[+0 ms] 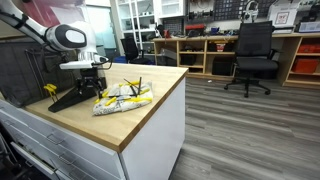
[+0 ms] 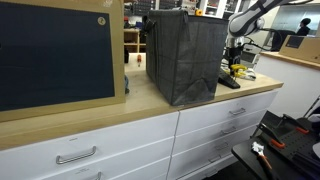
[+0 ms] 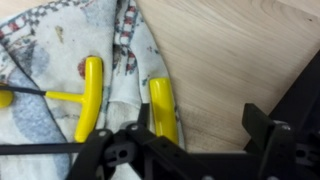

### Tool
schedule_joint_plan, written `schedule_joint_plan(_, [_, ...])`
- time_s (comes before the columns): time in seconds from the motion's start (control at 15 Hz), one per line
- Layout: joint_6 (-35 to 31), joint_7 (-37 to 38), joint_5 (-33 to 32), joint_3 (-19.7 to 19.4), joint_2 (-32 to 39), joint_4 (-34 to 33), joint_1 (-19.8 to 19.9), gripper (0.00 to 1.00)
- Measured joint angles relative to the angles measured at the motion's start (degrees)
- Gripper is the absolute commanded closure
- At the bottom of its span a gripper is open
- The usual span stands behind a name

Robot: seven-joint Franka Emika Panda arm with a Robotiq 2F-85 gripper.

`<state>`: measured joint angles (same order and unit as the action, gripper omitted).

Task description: Pick up one yellow object from the right and put it in the silver tin

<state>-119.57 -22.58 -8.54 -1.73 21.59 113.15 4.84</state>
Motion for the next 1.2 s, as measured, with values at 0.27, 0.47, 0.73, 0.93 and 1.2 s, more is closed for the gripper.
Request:
schedule_joint_plan(0.27, [0.04, -1.47, -0.28, 0.03, -0.09, -0.1, 0.19, 0.68])
schedule_joint_plan(0.47, [-0.11, -2.05, -1.66, 0.02, -0.27, -0.3, 0.54, 0.9])
schedule_joint_plan(0.73, [-0.55, -2.05, -3.79, -0.02, -0.35, -0.33, 0.55, 0.59])
schedule_joint_plan(0.93, [-0.55, -2.02, -4.67, -0.03, -0.2, -0.07, 0.48, 0.39])
schedule_joint_plan(1.2, [-0.64, -1.93, -6.73, -0.11, 0.23, 0.42, 0.49, 0.62])
